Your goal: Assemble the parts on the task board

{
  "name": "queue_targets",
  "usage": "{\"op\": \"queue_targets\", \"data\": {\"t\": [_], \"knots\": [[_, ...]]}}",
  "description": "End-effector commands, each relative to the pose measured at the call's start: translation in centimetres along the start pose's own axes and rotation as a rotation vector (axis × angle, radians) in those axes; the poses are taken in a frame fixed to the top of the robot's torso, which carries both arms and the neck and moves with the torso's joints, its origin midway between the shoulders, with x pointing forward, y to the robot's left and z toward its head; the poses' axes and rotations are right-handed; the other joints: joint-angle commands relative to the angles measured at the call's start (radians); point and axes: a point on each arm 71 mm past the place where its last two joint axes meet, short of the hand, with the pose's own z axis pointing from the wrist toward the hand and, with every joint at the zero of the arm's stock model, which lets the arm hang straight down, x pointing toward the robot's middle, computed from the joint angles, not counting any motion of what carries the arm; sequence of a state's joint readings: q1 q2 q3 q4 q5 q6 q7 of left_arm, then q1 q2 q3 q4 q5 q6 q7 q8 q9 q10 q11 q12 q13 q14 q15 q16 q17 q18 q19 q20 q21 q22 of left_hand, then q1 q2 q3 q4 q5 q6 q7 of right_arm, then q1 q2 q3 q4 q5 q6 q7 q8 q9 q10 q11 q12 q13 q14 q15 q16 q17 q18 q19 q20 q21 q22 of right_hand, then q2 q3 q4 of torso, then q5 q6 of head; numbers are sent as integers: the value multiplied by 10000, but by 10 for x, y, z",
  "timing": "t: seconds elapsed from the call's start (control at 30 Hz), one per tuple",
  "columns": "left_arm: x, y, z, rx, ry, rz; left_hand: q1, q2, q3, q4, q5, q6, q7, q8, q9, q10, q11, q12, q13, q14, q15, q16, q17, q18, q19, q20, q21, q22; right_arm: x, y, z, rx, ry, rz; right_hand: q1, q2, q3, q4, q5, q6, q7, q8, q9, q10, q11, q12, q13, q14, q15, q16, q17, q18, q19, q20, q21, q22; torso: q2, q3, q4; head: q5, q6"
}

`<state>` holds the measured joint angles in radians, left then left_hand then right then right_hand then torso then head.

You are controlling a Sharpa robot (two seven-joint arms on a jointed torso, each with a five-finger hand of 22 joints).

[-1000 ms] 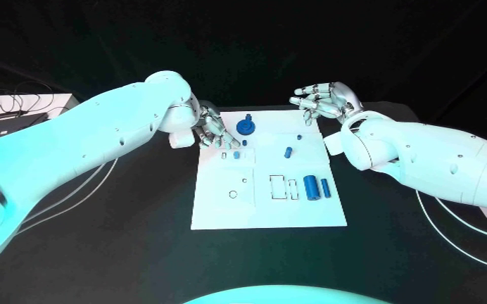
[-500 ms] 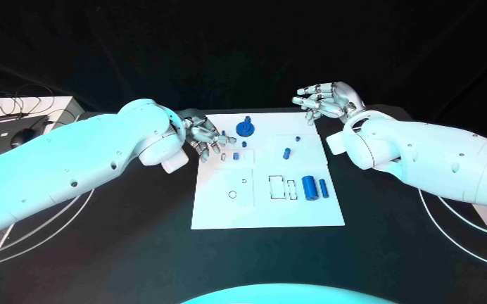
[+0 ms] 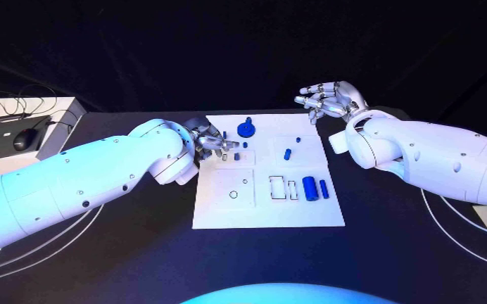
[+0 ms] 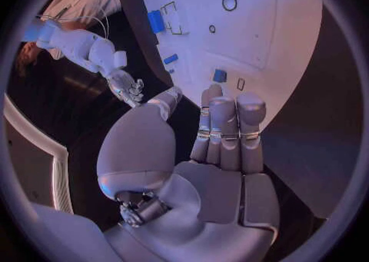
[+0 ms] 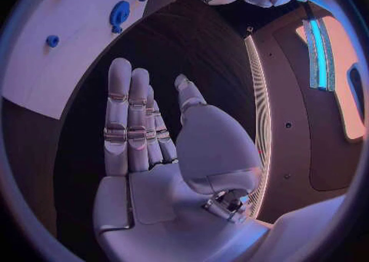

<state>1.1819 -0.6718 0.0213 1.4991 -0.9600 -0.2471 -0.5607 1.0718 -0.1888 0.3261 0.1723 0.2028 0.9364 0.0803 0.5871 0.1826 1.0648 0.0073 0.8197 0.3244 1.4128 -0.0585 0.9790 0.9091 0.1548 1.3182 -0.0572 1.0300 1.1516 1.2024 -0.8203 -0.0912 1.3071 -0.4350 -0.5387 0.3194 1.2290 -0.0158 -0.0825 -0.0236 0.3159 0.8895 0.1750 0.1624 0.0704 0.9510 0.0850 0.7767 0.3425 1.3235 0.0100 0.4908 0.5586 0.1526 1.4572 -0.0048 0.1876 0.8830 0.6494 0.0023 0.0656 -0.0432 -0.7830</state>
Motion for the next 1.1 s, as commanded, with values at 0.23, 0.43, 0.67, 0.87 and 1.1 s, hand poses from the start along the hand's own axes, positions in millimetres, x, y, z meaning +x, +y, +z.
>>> {"op": "queue_targets", "data": {"t": [0.23,0.43,0.67,0.87,1.1], "knots": [[10,8,15,-1300,946,665,-152,-39,-46,534,-41,-75,-33,105,201,-142,-28,446,376,-41,-11,634,151,-130,26,72,492,404,2,2,0,-191,66,-69,-39,-1,61,-36,66,-33,60,-17,-6,-3,-38,8,-19,-63,-27,55,-19,132,-74,-33,37,3,9,7,7,11,-12],[15,6,23,-1583,1563,732,-144,-14,-59,529,-41,-9,-53,48,249,-148,-36,499,470,-66,-15,829,163,-154,15,66,601,496,4,3,1,-206,104,-59,-39,-1,61,-36,66,-33,60,-17,-6,-3,-38,8,-19,-63,-27,55,-19,132,-74,-33,37,3,22,-3,-8,16,-8],[18,0,30,-1662,1833,718,-175,-37,-67,488,-36,37,-104,132,409,-106,-77,627,604,-68,-42,1000,209,-174,36,49,700,571,6,3,1,-227,158,-44,-45,-9,73,-34,62,-42,62,-30,-6,-3,-36,7,-20,-60,-26,55,-20,133,-74,-32,41,6,38,11,-7,13,-3],[19,-6,34,-1635,1848,657,-202,-35,-49,486,-32,21,-107,129,502,-112,-79,632,650,-84,-43,1045,170,-179,25,47,714,582,7,4,2,-238,183,-43,-45,-9,73,-34,62,-42,62,-30,-6,-3,-36,7,-20,-60,-26,55,-20,133,-74,-32,41,6,42,10,-1,-6,-15],[16,-8,39,-1688,1610,681,-115,30,4,432,-28,14,-106,139,553,-120,-81,640,673,-88,-43,1079,172,-180,18,50,718,585,8,4,2,-246,210,-35,-45,-9,73,-34,62,-42,62,-30,-6,-3,-36,7,-20,-60,-26,55,-20,133,-74,-32,41,6,32,15,3,-19,-16]]}}
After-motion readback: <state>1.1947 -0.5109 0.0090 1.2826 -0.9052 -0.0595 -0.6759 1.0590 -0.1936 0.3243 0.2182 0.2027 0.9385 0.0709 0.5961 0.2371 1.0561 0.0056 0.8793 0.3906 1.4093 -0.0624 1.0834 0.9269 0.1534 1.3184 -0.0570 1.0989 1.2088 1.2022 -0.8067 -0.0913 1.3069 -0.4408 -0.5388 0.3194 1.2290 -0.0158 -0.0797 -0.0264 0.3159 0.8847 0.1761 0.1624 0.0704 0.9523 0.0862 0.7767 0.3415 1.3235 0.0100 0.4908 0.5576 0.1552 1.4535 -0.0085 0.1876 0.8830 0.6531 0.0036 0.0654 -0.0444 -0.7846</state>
